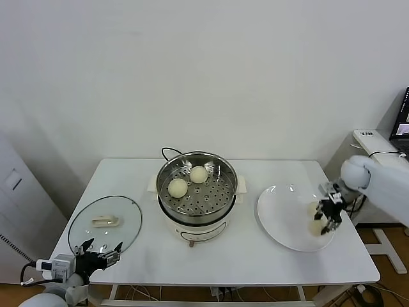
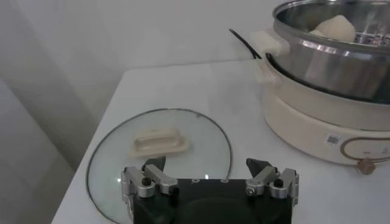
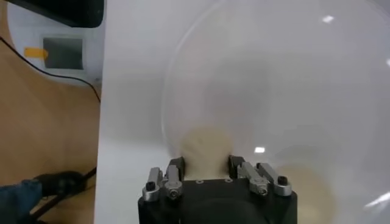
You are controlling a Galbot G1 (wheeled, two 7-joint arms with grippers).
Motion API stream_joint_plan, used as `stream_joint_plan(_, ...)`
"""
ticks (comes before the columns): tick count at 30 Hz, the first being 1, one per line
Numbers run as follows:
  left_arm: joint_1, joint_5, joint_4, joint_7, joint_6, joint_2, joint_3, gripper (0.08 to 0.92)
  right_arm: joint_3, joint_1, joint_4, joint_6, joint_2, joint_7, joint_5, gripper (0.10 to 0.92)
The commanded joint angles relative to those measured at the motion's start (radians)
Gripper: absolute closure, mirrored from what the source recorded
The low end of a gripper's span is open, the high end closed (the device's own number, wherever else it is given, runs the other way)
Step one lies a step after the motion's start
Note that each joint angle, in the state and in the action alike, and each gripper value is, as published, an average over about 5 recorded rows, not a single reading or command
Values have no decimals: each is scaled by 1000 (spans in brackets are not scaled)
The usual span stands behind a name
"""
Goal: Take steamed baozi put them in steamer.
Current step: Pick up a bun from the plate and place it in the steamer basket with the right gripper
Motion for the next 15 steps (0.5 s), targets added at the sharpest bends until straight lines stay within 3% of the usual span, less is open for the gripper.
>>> stream_joint_plan(1,-3,-2,-2,-2,1,2,4,177,-186,373,0,11,128,-25,186,575)
stream_joint_plan(8,-14,-5,2,-1,0,13,14,177,-87,419,-35,135,291,15,265,575)
stream_joint_plan(15,-13,-5,3,1,1,19,19,177,32,327,-99,381,487,58,144,576)
